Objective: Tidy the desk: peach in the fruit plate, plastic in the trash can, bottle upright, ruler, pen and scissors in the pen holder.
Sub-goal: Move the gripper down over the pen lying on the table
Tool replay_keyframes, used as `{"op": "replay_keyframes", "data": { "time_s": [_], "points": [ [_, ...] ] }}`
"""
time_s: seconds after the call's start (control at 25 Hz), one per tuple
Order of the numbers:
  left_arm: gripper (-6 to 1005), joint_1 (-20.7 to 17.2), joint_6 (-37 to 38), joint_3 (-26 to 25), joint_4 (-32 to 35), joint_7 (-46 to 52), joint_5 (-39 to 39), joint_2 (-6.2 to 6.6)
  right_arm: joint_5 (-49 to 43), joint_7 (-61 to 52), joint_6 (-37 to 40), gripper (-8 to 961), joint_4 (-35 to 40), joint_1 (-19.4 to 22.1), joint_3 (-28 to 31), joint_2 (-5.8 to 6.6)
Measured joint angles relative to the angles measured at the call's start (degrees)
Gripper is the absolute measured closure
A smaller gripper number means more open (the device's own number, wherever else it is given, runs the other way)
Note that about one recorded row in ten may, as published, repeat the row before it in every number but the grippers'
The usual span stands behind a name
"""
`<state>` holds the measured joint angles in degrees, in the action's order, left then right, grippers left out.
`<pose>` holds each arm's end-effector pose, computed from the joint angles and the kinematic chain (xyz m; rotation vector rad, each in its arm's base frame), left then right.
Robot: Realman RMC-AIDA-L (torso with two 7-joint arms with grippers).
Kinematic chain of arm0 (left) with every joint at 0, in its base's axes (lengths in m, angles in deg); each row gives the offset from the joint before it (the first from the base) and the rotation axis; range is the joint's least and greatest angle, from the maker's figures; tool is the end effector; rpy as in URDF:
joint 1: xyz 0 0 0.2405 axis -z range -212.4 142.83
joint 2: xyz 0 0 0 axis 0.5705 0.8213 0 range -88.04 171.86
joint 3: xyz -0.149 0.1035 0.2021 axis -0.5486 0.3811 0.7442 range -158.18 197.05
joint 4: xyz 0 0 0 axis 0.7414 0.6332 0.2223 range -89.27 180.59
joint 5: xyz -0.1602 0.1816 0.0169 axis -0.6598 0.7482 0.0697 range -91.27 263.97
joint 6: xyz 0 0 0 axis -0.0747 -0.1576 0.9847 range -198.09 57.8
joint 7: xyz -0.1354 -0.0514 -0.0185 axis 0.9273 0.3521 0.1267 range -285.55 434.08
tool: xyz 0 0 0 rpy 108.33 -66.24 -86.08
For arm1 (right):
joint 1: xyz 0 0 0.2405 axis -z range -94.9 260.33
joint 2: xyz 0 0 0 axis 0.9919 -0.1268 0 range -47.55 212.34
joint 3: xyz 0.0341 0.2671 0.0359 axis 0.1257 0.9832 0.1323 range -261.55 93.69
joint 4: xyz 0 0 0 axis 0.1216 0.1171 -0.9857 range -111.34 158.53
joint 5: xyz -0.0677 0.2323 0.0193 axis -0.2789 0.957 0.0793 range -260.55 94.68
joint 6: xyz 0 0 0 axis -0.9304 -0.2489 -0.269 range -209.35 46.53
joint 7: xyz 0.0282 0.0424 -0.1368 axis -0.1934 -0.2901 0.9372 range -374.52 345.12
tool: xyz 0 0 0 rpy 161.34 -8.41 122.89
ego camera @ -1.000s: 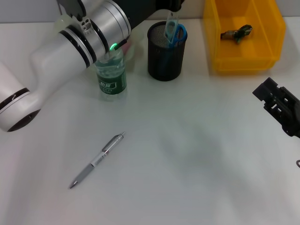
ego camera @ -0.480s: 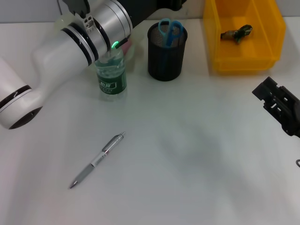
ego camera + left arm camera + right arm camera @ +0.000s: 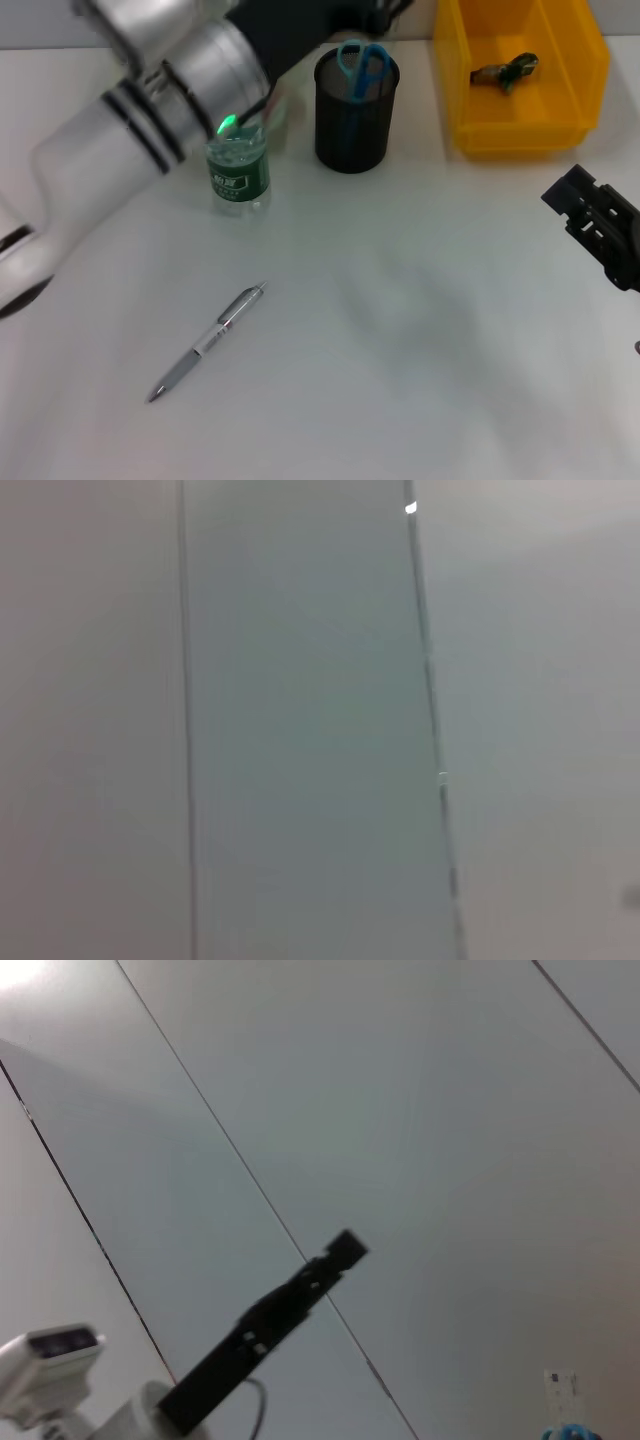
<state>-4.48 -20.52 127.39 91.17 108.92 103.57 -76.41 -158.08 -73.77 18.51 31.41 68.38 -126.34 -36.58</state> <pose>-0.1297 0.4113 -0.0776 -2.2081 -0.1236 -1.1253 0.3512 0.2418 -0.0325 -2.0107 0.8894 1.4218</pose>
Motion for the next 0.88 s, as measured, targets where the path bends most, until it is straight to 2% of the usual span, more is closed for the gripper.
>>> {"op": "replay_keyframes", "data": {
  "time_s": [0.08,0.12,0.16,0.2,0.24,0.28,0.36,0.44,0.48,0.52,0.64,0.68,0.76,0.88],
  "points": [
    [450,-3.4,0.2,-1.1,4.6,4.2,4.3,0.31,0.0,0.0,0.0,392,0.0,0.0,0.1,0.03],
    [450,-3.4,0.2,-1.1,4.6,4.2,4.3,0.31,0.0,0.0,0.0,392,0.0,0.0,0.1,0.03],
    [451,-7.9,2.9,-4.1,10.1,13.5,11.9,1.01,0.0,0.0,0.0,391,0.0,0.0,0.1,0.04],
    [452,-9.6,6.0,-6.3,12.1,19.7,16.7,1.54,0.0,0.0,-0.1,391,0.1,-0.3,0.0,0.04],
    [452,-9.6,6.0,-6.3,12.1,19.7,16.7,1.54,0.0,0.0,-0.1,391,0.1,-0.3,0.0,0.04],
    [453,-10.1,11.0,-9.8,12.5,26.4,21.2,2.13,0.0,0.0,-0.2,391,0.2,-0.6,-0.1,0.06],
    [454,-10.2,14.5,-12.2,12.4,30.5,24.0,2.36,0.0,0.0,-0.2,391,0.4,-0.6,-0.1,0.06],
    [455,-9.9,21.2,-17.0,11.6,36.2,29.1,2.60,0.0,0.0,-0.2,391,0.8,-0.7,-0.1,0.06],
    [456,-9.6,27.0,-22.0,11.1,40.0,35.6,2.69,0.0,0.0,-0.2,392,0.9,-0.9,-0.1,0.08],
    [456,-9.6,27.0,-22.0,11.1,40.0,35.6,2.69,0.0,0.0,-0.2,392,0.9,-0.9,-0.1,0.08],
    [456,-9.2,34.2,-27.3,11.2,43.4,45.6,2.73,0.0,0.0,-0.2,392,1.0,-1.2,-0.1,0.14],
    [455,-9.0,38.1,-30.2,11.9,46.3,52.2,2.77,-0.2,0.0,-0.2,392,1.0,-1.3,-0.1,0.19],
    [455,-8.9,39.1,-31.2,12.2,47.7,54.6,2.75,-0.6,0.0,-0.2,392,1.0,-1.4,-0.1,0.21],
    [455,-9.0,40.2,-34.7,13.6,53.0,63.7,2.37,-0.9,-0.1,-0.3,392,1.0,-1.5,-0.1,0.23]
  ]
}}
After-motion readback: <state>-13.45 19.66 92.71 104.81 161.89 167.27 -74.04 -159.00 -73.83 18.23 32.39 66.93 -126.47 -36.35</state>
